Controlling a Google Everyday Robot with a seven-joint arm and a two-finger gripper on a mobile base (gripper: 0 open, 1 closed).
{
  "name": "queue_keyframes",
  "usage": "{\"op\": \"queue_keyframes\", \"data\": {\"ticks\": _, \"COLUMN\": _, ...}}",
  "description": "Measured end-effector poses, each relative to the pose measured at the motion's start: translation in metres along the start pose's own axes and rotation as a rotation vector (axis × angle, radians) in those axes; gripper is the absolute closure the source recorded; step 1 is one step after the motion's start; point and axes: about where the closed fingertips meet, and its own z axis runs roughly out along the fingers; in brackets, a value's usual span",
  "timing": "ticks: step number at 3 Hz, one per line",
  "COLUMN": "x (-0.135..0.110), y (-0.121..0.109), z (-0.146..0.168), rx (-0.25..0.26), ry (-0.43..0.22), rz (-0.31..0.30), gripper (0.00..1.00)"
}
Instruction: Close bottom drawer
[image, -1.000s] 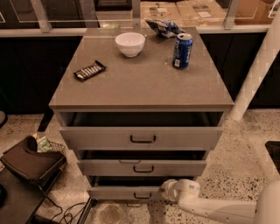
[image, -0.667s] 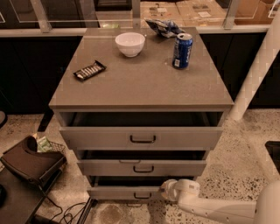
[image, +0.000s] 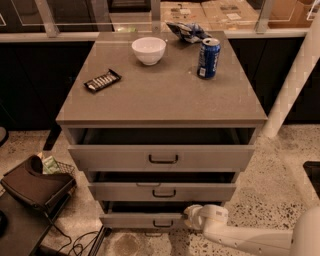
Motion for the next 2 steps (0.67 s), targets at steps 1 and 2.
{"op": "queue_keyframes", "data": {"ticks": 1, "x": -0.0007, "y": 0.0006, "z": 0.0007, "rx": -0.001, "ry": -0.001, "rz": 0.000, "gripper": 0.05}}
{"op": "queue_keyframes", "data": {"ticks": 2, "x": -0.0013, "y": 0.0010, "z": 0.0011, "rx": -0.002, "ry": -0.002, "rz": 0.000, "gripper": 0.00}}
